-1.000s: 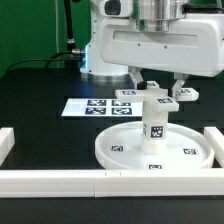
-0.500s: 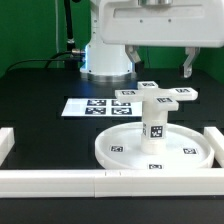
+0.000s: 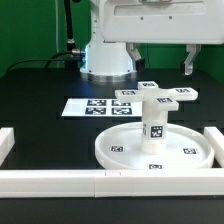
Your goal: Assemble round table
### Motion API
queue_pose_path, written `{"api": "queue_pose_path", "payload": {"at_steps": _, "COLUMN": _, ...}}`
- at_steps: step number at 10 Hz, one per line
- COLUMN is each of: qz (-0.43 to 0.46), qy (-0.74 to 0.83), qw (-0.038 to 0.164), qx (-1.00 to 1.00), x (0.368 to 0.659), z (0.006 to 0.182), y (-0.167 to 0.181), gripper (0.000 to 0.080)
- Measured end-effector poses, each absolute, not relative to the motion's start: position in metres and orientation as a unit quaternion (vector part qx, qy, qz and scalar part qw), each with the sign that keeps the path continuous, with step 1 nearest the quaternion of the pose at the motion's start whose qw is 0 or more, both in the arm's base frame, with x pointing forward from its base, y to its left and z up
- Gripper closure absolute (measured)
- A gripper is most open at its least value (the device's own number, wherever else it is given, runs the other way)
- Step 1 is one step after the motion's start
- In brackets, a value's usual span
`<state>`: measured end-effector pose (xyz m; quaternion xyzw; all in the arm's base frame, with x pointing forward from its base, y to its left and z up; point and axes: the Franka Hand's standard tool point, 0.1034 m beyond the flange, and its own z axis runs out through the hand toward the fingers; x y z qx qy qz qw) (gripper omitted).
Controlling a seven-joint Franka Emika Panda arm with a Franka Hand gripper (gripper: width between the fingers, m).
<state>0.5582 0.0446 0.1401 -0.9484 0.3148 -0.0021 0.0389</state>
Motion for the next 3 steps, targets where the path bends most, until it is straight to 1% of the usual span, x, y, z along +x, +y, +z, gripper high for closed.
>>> {"api": "queue_pose_path", "payload": {"at_steps": 3, "qz": -0.002, "qy": 0.315, "qw": 0.039, "qx": -0.948, "x": 0.5581, "z": 0.1397, "y": 0.0446, "gripper": 0.0151}}
